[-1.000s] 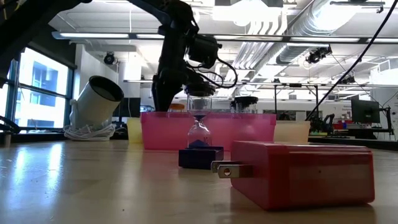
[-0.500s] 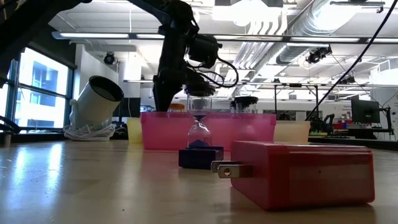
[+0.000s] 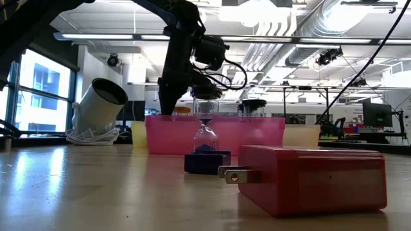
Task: Pick & Place Office items
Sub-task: Put the yellow hourglass into the red bin, then put the dark blue digital clock into the orange bin
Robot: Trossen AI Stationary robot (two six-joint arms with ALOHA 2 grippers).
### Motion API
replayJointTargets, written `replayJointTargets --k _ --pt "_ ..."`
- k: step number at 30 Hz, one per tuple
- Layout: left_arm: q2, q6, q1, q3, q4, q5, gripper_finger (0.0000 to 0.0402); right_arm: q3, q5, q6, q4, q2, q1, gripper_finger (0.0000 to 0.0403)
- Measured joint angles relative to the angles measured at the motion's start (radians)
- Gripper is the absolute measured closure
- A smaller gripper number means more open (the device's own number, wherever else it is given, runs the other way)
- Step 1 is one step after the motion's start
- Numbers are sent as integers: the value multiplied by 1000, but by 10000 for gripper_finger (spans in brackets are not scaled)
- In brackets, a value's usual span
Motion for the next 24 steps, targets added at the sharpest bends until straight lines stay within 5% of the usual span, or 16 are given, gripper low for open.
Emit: replayJointTargets --k 12,24 --pt "0 4 0 0 9 -1 90 0 0 -10 -1 0 0 92" --pt "0 16 -3 0 -36 21 84 0 25 -40 -1 0 -2 92"
